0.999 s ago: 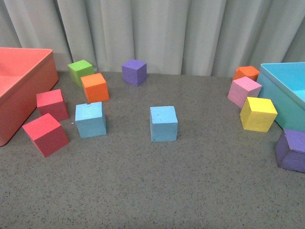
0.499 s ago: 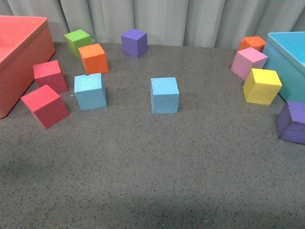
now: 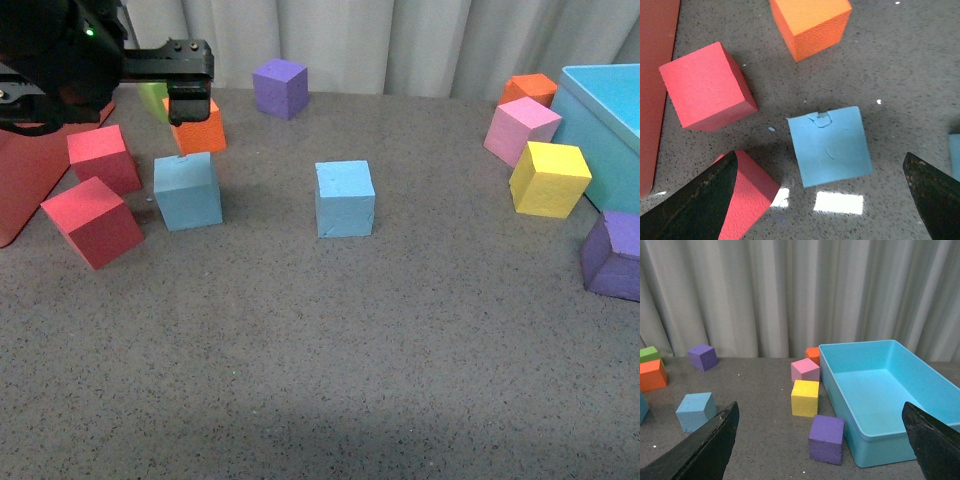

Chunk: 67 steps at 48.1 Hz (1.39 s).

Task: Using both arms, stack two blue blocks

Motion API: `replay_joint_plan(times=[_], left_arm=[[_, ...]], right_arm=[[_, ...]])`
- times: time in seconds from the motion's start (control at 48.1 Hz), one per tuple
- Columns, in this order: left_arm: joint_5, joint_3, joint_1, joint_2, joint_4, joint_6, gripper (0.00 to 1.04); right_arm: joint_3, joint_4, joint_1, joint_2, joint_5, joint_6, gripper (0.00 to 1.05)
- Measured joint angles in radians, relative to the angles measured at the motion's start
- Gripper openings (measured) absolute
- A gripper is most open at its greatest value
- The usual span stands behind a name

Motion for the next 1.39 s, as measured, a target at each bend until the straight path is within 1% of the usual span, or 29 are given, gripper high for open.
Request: replay_joint_plan(times=[0.125, 0.187, 0.27, 0.333, 0.582, 0.832, 0.874, 0.895, 1.019, 1.061, 1.207, 1.394], left_arm=[[-0.037, 0.132, -0.002, 0.108, -0.107, -0.034, 0.98], [-0.009, 0.186, -0.001, 0.150, -0.146, -0.066, 0.98], [-0.004, 0.242, 0.000, 0.194, -0.207, -0.104, 0.98], [0.018, 0.265, 0.000, 0.215, -0.244, -0.126, 0.98], [0.071, 0.323, -0.005, 0.283, -0.319, -0.188, 0.98], [0.045, 0.387, -0.016, 0.359, -0.357, -0.188, 0.98], [0.045, 0.393, -0.016, 0.366, -0.359, -0.187, 0.91], [0.045, 0.399, -0.017, 0.370, -0.366, -0.188, 0.86], [0.043, 0.405, -0.018, 0.371, -0.369, -0.189, 0.63], [0.045, 0.404, -0.018, 0.370, -0.369, -0.189, 0.59], [0.066, 0.402, -0.024, 0.352, -0.391, -0.206, 0.51], [0.063, 0.394, -0.072, 0.264, -0.416, -0.216, 0.47]], right_arm=[[0.000, 0.000, 0.000, 0.000, 0.000, 0.000, 0.95], [0.000, 0.000, 0.000, 0.000, 0.000, 0.000, 0.95], [0.000, 0.000, 0.000, 0.000, 0.000, 0.000, 0.95], [0.000, 0.000, 0.000, 0.000, 0.000, 0.000, 0.95], [0.000, 0.000, 0.000, 0.000, 0.000, 0.000, 0.95], [0.000, 0.000, 0.000, 0.000, 0.000, 0.000, 0.95], [0.000, 0.000, 0.000, 0.000, 0.000, 0.000, 0.95], [0.000, 0.000, 0.000, 0.000, 0.000, 0.000, 0.95], [0.000, 0.000, 0.000, 0.000, 0.000, 0.000, 0.95], [0.000, 0.000, 0.000, 0.000, 0.000, 0.000, 0.95], [0.000, 0.000, 0.000, 0.000, 0.000, 0.000, 0.95], [0.000, 0.000, 0.000, 0.000, 0.000, 0.000, 0.95]])
